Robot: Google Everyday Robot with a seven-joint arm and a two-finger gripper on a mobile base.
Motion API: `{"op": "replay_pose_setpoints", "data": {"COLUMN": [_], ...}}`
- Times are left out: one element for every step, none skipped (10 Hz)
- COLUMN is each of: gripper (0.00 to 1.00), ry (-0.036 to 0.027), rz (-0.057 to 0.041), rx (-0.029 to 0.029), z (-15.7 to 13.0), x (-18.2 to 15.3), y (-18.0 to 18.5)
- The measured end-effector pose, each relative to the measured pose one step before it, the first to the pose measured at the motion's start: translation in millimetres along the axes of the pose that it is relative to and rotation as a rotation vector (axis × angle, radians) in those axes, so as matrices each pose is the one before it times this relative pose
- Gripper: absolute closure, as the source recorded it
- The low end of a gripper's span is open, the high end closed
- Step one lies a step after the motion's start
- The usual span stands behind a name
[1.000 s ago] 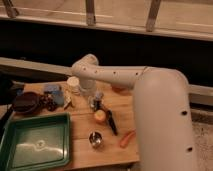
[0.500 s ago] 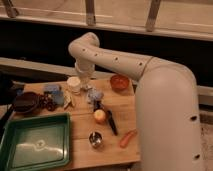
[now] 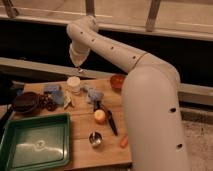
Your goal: Place fork in paper cup
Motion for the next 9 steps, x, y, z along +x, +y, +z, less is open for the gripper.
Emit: {"op": "replay_pose_setpoints", "data": {"gripper": [1.00,1.00,1.00,1.00,1.00,1.00,1.00,1.00,1.00], "ry": [0.00002,0.00009,0.00060,0.00094,-0.01127,-0.04004,-0.03815,-0.00665,-0.00278], "rz": [0.00106,0.00050,-0.00140,-0.00194,0.00421,0.00845,0.00833,0.00121,0.00143], "rx": [-0.00006,0.00022,-0.00062,-0.00037,0.00706,0.00438,0.01265,-0.00725,-0.00497], "z": [-0.17,-0.05,0.49,0.68,1.19,0.73,1.71,3.67,4.06], "x": [0.36,0.20,-0.16,0.93,2.86,4.47,5.09,-3.60,-3.78], "y": [-0.53,-0.38,1.01,0.73,-0.61,-0.94,-7.77,3.93,1.99]}}
